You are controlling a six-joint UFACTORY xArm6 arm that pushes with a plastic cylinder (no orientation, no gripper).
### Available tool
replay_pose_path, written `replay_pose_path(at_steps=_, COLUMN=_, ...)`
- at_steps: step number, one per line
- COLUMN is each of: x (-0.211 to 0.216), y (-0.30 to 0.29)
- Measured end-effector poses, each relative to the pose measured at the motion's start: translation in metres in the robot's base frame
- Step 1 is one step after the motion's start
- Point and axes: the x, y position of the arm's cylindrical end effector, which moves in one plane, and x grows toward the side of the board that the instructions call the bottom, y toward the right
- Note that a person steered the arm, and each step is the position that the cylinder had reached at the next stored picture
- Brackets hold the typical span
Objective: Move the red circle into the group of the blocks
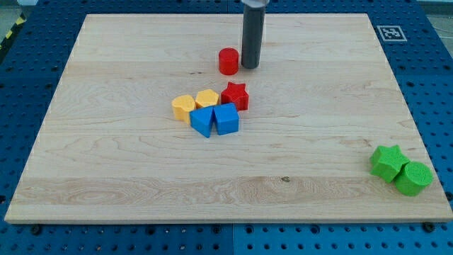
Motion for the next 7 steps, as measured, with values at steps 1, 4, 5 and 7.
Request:
replay_pose_path(at_steps=1, x=-0.017, y=-0.014)
replay_pose_path(at_steps=4, x=0.011, y=-0.071)
replay_pose_path(at_steps=5, x=-0.002, y=-0.062)
replay_pose_path(at_steps=7, x=0.036, y=-0.062)
